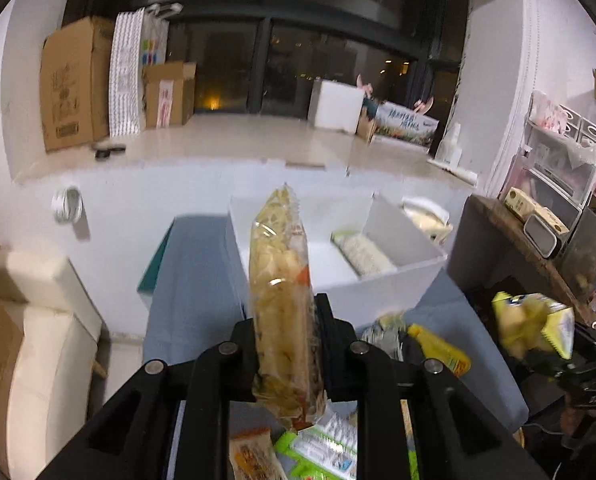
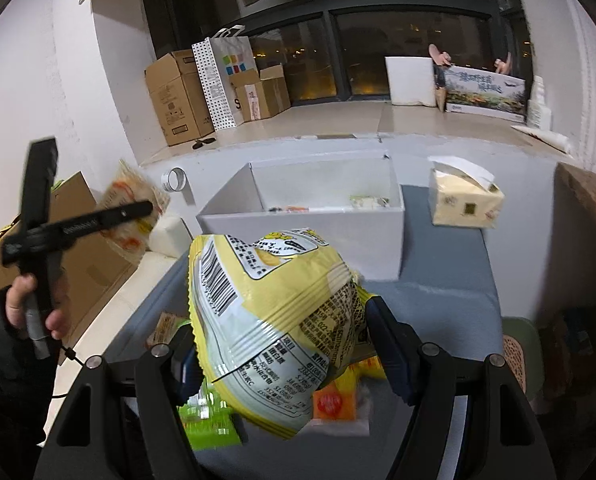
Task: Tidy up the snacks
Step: 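Lower both bags into the white box and open both tools, then withdraw both tools from the box back over the pile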
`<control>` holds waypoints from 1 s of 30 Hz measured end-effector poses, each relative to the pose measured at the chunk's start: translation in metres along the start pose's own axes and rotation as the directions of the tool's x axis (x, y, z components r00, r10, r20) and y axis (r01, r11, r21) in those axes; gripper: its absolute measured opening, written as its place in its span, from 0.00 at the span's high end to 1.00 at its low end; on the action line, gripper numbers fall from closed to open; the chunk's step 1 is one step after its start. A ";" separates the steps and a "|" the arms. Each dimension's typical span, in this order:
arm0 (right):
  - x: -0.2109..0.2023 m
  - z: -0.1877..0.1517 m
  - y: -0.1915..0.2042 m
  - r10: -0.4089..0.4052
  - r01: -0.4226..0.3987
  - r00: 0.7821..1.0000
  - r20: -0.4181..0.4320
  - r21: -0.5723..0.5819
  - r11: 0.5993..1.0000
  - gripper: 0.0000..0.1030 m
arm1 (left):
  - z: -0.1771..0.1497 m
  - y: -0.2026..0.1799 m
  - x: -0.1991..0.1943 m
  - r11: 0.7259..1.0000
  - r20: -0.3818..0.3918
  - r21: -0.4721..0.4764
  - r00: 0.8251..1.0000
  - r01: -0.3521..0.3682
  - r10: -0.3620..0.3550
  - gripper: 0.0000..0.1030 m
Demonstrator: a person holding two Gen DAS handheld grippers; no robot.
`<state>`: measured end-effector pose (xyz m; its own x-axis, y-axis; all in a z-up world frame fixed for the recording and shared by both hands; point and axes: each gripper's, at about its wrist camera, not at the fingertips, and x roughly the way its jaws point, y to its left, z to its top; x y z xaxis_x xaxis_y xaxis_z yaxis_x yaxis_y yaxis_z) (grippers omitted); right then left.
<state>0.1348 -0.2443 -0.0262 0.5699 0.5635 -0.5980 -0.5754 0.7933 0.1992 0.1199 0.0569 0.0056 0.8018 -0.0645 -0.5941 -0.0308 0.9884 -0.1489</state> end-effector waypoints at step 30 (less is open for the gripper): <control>0.206 0.142 -0.053 -0.098 0.115 0.986 -0.131 0.126 0.985 0.00 | 0.080 0.011 0.173 0.989 -0.202 0.080 0.969 -0.127 0.141 0.00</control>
<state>0.3659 -0.1373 -0.0491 0.5414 0.4480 -0.7115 -0.4275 0.8753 0.2259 0.3062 0.0673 -0.0356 0.6526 0.0487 -0.7562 -0.0847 0.9964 -0.0088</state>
